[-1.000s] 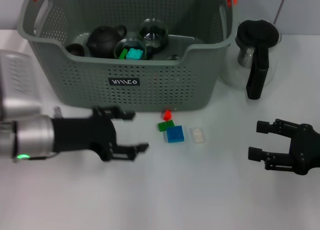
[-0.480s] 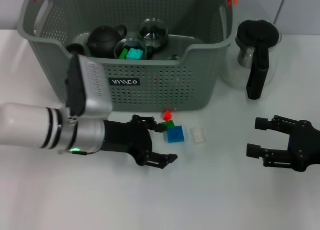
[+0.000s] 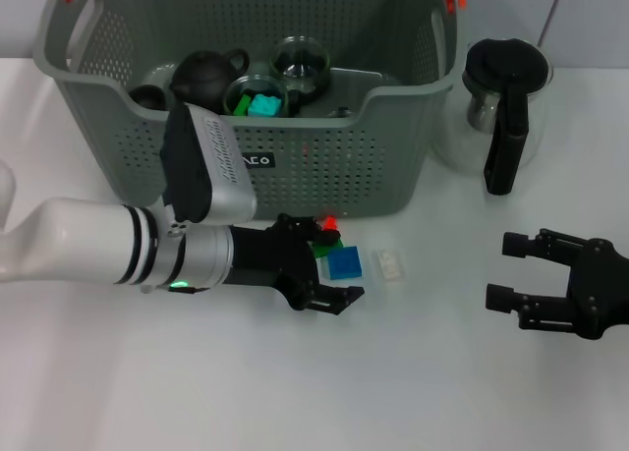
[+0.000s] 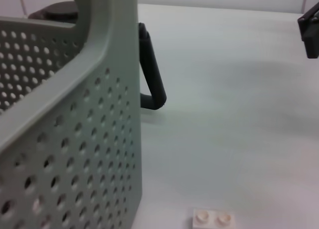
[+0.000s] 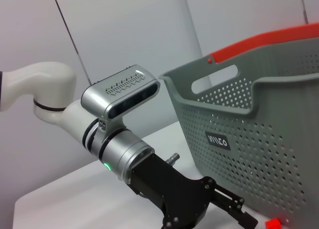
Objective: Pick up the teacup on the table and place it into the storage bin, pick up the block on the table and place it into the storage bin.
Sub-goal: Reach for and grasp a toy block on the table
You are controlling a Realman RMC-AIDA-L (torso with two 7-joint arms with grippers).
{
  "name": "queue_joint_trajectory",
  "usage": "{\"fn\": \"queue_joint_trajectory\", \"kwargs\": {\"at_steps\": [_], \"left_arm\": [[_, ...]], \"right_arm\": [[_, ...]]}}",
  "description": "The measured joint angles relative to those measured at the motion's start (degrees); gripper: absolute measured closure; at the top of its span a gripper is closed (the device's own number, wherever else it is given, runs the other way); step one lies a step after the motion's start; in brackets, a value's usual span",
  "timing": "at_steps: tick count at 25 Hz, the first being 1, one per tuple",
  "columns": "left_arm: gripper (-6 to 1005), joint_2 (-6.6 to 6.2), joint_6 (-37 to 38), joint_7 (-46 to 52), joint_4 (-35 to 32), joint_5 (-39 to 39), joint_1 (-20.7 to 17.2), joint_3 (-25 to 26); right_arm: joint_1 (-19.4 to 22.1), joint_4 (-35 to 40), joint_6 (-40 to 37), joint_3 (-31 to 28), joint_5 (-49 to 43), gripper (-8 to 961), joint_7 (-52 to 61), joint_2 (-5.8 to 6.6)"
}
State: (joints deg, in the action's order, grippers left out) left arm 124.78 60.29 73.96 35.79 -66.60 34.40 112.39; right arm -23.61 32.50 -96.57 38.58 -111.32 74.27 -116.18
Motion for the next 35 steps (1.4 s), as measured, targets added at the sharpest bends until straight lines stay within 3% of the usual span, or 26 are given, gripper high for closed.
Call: {"fn": "queue_joint_trajectory", "kwargs": {"at_steps": [8,19,35], "left_arm": [[181,0.02,-4.0,-0.3,-2.3,-2.1,0.8,-3.9],[183,-0.47,1.2,0.2,0.0,-2.1,-1.2,-4.3],[186,0.02,-3.3,2.7,0.1,-4.8,-1.8,-5.5]], "right_arm": [[0.2,-0.2,0.1,0.0,-0.1,41,0.0,0.09],[0.2,-0.4,0.4,0.0,-0.1,41,0.0,0.25],[0.2,-0.4,0.5,0.0,0.0,42,0.0,0.28]]}}
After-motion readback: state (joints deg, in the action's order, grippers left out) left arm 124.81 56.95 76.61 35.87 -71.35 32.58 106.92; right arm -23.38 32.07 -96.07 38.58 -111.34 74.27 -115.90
